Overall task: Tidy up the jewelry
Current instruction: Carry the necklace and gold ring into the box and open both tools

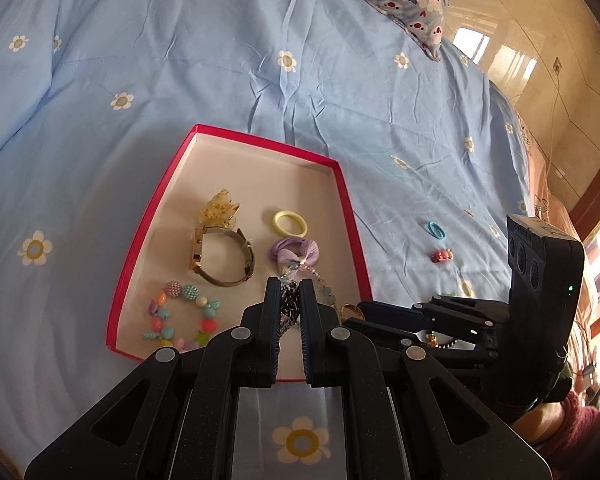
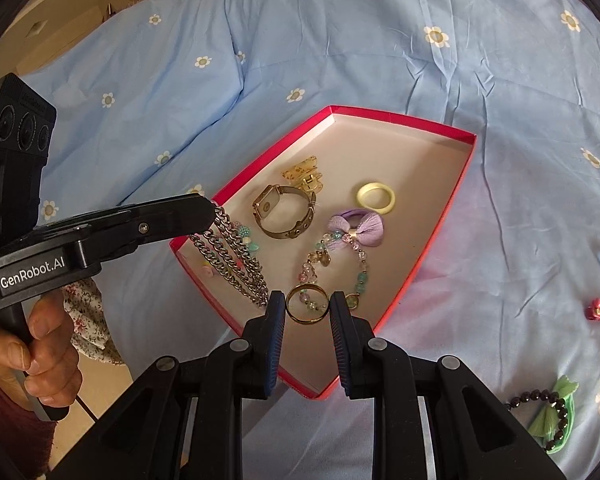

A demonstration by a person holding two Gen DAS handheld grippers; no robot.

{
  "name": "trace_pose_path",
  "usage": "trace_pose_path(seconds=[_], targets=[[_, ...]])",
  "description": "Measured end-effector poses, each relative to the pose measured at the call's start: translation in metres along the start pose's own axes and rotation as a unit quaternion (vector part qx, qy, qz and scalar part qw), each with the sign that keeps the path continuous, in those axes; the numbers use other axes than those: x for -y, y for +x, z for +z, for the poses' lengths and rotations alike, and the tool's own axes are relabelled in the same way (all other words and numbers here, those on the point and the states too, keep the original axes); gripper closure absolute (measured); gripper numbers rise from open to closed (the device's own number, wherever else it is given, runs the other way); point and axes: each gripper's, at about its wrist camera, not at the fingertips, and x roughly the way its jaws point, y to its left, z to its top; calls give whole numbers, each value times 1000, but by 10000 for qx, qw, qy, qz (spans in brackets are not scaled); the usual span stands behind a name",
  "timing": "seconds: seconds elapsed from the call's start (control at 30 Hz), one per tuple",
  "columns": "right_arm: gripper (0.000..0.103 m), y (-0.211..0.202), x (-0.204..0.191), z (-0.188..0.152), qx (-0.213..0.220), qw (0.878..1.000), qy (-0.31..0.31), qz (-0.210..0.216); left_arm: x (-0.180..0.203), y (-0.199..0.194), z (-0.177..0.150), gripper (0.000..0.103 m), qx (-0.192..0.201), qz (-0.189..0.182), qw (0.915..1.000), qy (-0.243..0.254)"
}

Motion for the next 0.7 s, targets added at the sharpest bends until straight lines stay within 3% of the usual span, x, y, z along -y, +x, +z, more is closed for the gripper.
trace_pose_path(seconds=[0.43,0.7], targets=[[80,40,0,8,-291,9987,-204,-357,-51,24,-17,96,-267,443,9975,-489],[80,49,-1,5,-355,9987,-223,-294,-66,38,-23,95,-415,643,9948,-665]])
